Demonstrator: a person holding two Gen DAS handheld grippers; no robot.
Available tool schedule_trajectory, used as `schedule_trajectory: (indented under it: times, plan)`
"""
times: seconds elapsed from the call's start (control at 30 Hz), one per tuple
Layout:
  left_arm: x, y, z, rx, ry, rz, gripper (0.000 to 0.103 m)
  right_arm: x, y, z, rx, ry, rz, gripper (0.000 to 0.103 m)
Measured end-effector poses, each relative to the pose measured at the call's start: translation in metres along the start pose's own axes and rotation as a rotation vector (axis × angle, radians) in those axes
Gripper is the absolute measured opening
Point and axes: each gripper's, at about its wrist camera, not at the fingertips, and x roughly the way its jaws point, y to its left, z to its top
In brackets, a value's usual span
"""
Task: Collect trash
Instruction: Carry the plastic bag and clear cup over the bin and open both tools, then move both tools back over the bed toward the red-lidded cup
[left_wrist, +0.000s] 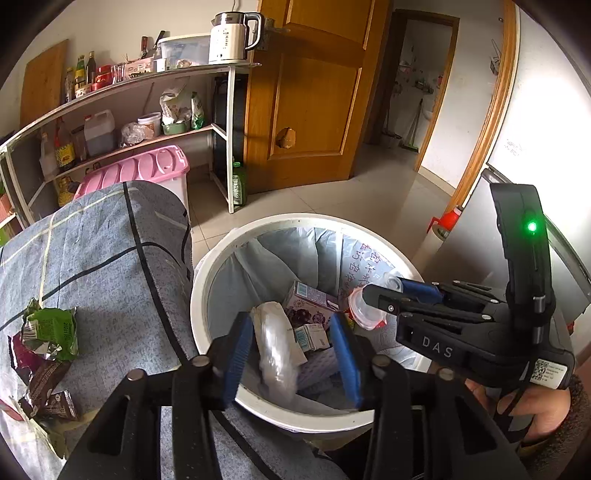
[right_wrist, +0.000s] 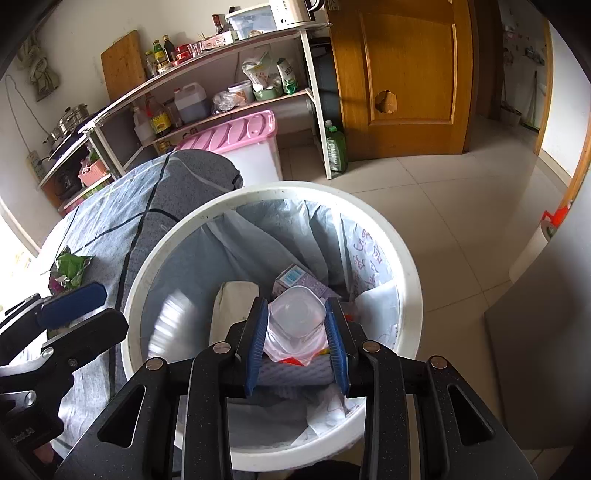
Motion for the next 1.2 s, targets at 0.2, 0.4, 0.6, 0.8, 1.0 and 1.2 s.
schedule_trajectory:
  times: [0.2,0.4,0.6,0.8,1.0,1.2]
  plan:
    - [-0.005,0.005,-0.001,-0.01,-0.007,0.01,0.05,-0.004,0.004,-0.002,0.005,-0.014,0.009,0.064]
    - [-0.02,0.018,-0.005,-0.037,-0.034,0.024,0.05,-0.01,0.013,-0.003,-0.007,-0.025,0.014,0.064]
    - [-0.044,0.043,-0.014,-0.083,-0.074,0.083,0.057,-0.017,0.026,-0.003,-0.023,-0.04,0.041,0.064]
    - [-0.069,0.077,-0.028,-0.15,-0.097,0.137,0.057,-0.02,0.049,0.0,-0.054,-0.051,0.083,0.064]
    - [-0.087,0.105,-0.043,-0.216,-0.115,0.172,0.057,-0.019,0.076,0.0,-0.096,-0.05,0.116,0.064]
    - [-0.111,0.125,-0.056,-0.234,-0.154,0.242,0.057,-0.019,0.104,-0.003,-0.141,-0.05,0.163,0.064]
